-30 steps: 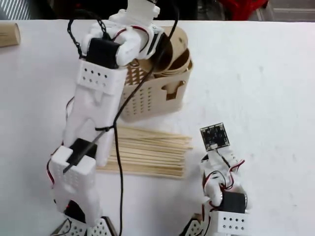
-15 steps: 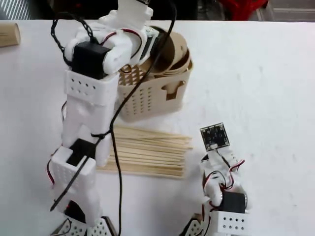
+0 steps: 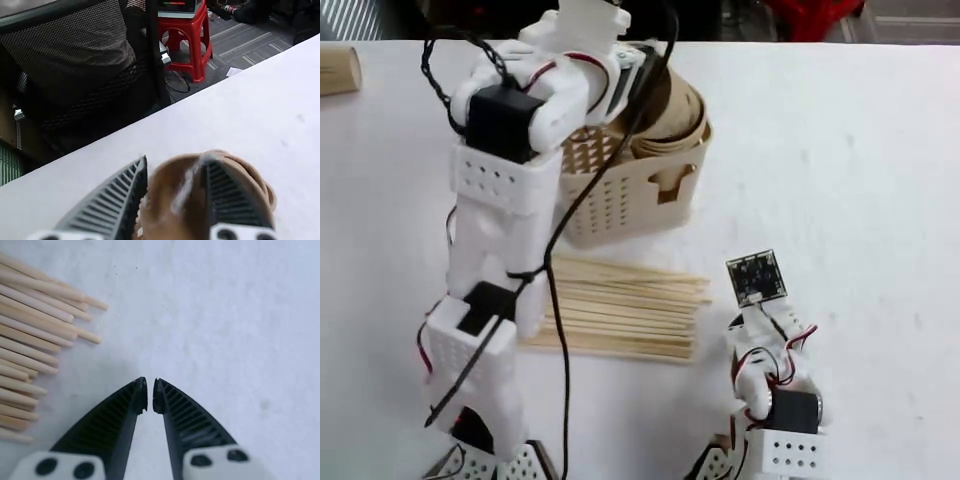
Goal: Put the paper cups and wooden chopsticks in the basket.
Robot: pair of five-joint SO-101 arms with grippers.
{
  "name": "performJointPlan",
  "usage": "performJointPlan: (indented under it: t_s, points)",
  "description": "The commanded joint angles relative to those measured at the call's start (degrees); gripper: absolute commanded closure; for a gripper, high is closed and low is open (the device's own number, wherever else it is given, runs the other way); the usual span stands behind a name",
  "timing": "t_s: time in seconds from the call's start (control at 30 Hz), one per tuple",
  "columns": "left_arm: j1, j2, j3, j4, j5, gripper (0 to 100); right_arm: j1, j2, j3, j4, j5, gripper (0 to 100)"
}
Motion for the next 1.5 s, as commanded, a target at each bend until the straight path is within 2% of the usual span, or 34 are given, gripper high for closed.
performJointPlan:
  t_s: [0.0, 0.3, 0.63, 0.83, 1.0, 1.2, 1.3, 1.47]
  points:
    - [1.8, 1.9, -2.0, -3.3, -0.5, 81, 0.2, 0.1, 0.4, 0.4, 0.4, 95.7]
    - [3.6, 6.5, -1.6, -4.9, -0.5, 81, 0.2, 0.1, 0.4, 0.4, 0.4, 95.7]
    - [3.2, 18.0, -2.0, 1.0, -0.5, 82, 0.3, 0.1, 0.4, 0.4, 0.4, 95.7]
    - [3.2, 21.7, -2.2, 0.9, -0.5, 82, 0.4, 0.1, 0.4, 0.4, 0.4, 95.7]
    - [3.2, 16.2, -8.4, 3.1, -0.5, 82, 0.4, 0.1, 0.4, 0.4, 0.4, 95.7]
    - [2.2, 6.7, -22.0, 11.3, -2.5, 82, 0.4, 0.1, 0.4, 0.4, 0.4, 95.7]
    - [1.2, -0.9, -19.9, 14.7, -5.2, 82, 0.4, -0.1, 0.4, 0.4, 0.4, 95.7]
    - [-1.6, -15.9, -12.5, 14.8, -5.3, 82, 0.4, -0.2, 0.4, 0.3, 0.4, 95.7]
